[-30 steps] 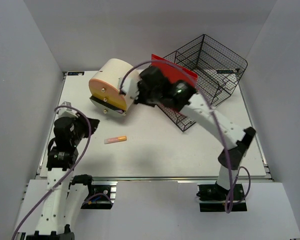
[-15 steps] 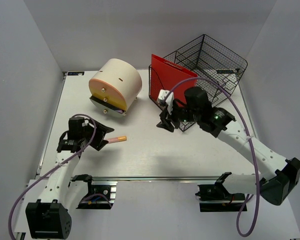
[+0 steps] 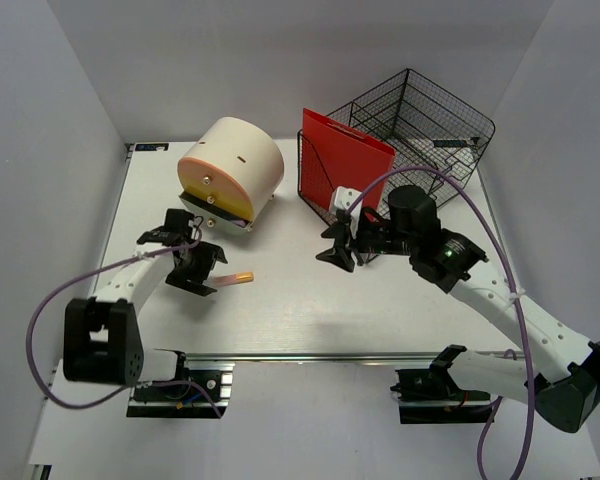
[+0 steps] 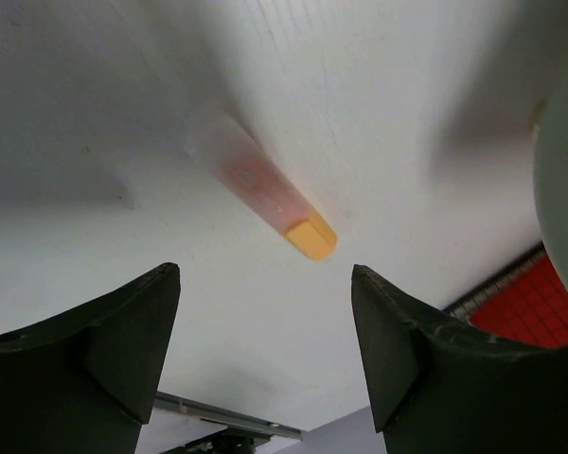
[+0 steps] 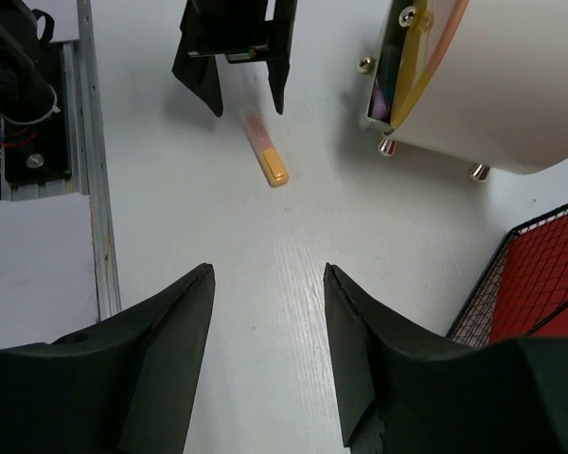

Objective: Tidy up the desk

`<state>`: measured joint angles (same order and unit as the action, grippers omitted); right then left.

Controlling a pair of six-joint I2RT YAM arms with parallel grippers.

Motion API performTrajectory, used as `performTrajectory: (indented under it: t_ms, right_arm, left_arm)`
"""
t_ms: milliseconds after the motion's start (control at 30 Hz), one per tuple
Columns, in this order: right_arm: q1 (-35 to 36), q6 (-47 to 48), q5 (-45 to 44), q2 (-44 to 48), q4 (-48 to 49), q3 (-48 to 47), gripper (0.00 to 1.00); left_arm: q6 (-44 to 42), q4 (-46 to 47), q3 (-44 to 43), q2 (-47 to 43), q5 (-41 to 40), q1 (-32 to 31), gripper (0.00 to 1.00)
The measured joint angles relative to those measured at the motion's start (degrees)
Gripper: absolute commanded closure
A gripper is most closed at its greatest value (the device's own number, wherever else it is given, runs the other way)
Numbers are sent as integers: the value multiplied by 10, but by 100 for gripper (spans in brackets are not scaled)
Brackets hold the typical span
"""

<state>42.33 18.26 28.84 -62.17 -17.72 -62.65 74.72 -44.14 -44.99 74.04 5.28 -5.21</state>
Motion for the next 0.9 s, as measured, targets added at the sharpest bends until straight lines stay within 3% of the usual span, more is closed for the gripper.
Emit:
performTrajectory:
  t_ms: [200, 900]
  right_arm:
    - [-5, 2, -2, 0, 2, 7, 44]
    - [-16, 7, -2, 11, 8, 16, 44]
  left_arm:
    - [31, -16, -35, 107, -23, -21, 19]
    - [164, -29, -76, 185, -91, -81, 38]
